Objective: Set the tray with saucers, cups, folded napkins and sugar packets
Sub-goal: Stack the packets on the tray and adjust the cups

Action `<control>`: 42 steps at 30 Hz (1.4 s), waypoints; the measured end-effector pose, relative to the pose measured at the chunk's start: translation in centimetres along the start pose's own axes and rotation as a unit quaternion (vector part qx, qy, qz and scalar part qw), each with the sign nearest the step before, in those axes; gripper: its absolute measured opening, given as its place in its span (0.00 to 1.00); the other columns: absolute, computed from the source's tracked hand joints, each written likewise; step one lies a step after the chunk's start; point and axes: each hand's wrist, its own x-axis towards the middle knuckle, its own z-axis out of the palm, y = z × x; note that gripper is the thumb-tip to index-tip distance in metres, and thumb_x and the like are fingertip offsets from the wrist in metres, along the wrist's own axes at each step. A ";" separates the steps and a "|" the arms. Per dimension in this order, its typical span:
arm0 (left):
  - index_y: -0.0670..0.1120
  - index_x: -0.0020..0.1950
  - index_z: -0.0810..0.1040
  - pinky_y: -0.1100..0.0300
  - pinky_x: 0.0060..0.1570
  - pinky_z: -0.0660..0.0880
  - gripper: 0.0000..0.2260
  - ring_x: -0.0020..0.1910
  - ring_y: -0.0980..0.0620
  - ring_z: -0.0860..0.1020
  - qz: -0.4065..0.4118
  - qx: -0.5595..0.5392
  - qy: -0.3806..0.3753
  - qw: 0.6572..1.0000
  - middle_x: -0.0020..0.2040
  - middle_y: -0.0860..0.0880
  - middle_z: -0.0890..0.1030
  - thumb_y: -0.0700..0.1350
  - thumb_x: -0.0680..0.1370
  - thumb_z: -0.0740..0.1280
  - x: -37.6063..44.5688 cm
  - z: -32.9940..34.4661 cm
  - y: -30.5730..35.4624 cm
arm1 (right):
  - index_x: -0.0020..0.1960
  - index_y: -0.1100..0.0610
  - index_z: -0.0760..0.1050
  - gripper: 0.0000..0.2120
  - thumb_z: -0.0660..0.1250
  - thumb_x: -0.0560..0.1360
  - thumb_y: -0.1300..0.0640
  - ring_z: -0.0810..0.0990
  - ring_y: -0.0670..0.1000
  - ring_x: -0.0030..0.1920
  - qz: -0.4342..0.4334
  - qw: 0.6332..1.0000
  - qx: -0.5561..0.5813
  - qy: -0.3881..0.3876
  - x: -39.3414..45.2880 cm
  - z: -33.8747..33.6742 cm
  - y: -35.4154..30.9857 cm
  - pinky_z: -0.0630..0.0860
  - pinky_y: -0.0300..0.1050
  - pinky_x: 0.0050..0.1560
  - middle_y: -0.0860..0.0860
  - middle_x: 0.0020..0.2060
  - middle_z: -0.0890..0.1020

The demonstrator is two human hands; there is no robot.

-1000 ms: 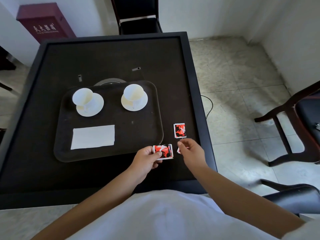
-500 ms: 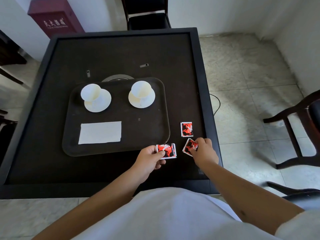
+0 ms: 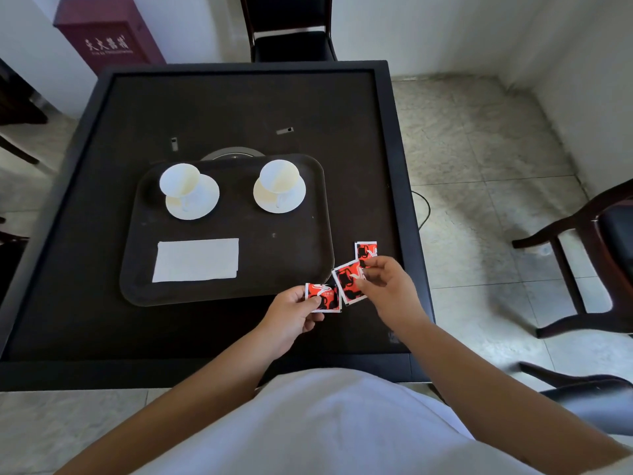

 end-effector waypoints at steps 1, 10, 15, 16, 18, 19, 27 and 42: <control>0.48 0.56 0.82 0.61 0.38 0.76 0.08 0.40 0.54 0.81 0.000 0.005 -0.009 1.000 0.47 0.47 0.86 0.41 0.81 0.65 -0.1 0.0 0.0 | 0.52 0.45 0.75 0.12 0.73 0.74 0.58 0.83 0.40 0.46 -0.014 1.000 -0.019 -0.015 -0.1 0.1 -0.5 0.79 0.37 0.47 0.43 0.44 0.84; 0.43 0.57 0.82 0.60 0.43 0.78 0.08 0.41 0.53 0.81 0.018 -0.015 -0.103 0.994 0.47 0.46 0.85 0.41 0.80 0.68 -1.4 -0.4 0.6 | 0.56 0.49 0.82 0.08 0.69 0.77 0.56 0.78 0.41 0.46 -0.191 0.940 -0.265 -0.104 -1.2 1.5 -2.3 0.70 0.28 0.45 0.43 0.47 0.83; 0.46 0.56 0.83 0.59 0.44 0.78 0.07 0.42 0.51 0.82 0.039 0.012 -0.092 0.995 0.47 0.45 0.85 0.43 0.80 0.68 -1.4 -0.5 0.4 | 0.60 0.51 0.81 0.12 0.70 0.77 0.55 0.75 0.43 0.49 -0.241 0.920 -0.289 -0.107 -1.5 2.0 -2.1 0.70 0.31 0.48 0.45 0.52 0.79; 0.46 0.55 0.83 0.59 0.44 0.78 0.07 0.42 0.51 0.83 0.043 0.016 -0.089 0.995 0.47 0.46 0.85 0.43 0.80 0.67 -1.4 -0.5 0.3 | 0.62 0.51 0.79 0.14 0.70 0.76 0.55 0.74 0.42 0.49 -0.224 0.926 -0.286 -0.101 -1.5 2.1 -2.1 0.70 0.31 0.48 0.45 0.54 0.78; 0.48 0.55 0.83 0.58 0.45 0.78 0.07 0.44 0.51 0.83 0.045 0.014 -0.082 0.996 0.47 0.47 0.86 0.43 0.80 0.67 -1.3 -0.6 0.3 | 0.65 0.50 0.76 0.18 0.72 0.75 0.53 0.75 0.40 0.47 -0.165 0.949 -0.256 -0.084 -1.5 2.0 -2.0 0.71 0.29 0.47 0.42 0.54 0.77; 0.48 0.55 0.83 0.58 0.45 0.78 0.07 0.45 0.51 0.83 0.042 0.008 -0.080 0.996 0.48 0.47 0.86 0.43 0.80 0.67 -1.3 -0.6 0.2 | 0.64 0.49 0.76 0.19 0.73 0.75 0.53 0.76 0.39 0.47 -0.134 0.962 -0.226 -0.074 -1.6 2.0 -1.9 0.72 0.28 0.46 0.41 0.52 0.78; 0.47 0.58 0.80 0.60 0.44 0.78 0.08 0.44 0.53 0.83 0.022 0.001 -0.091 0.996 0.48 0.46 0.86 0.40 0.79 0.68 -1.0 -0.4 0.6 | 0.49 0.45 0.79 0.06 0.71 0.76 0.56 0.81 0.40 0.40 -0.019 0.991 -0.102 -0.080 -1.5 1.3 -1.3 0.77 0.35 0.37 0.43 0.39 0.83; 0.48 0.58 0.80 0.61 0.41 0.78 0.07 0.45 0.50 0.85 0.023 0.021 -0.055 0.998 0.47 0.49 0.86 0.46 0.80 0.67 -0.7 -0.1 0.9 | 0.47 0.47 0.80 0.05 0.71 0.76 0.57 0.83 0.47 0.43 0.027 0.993 -0.071 -0.091 -1.0 1.5 -1.4 0.82 0.46 0.46 0.45 0.41 0.84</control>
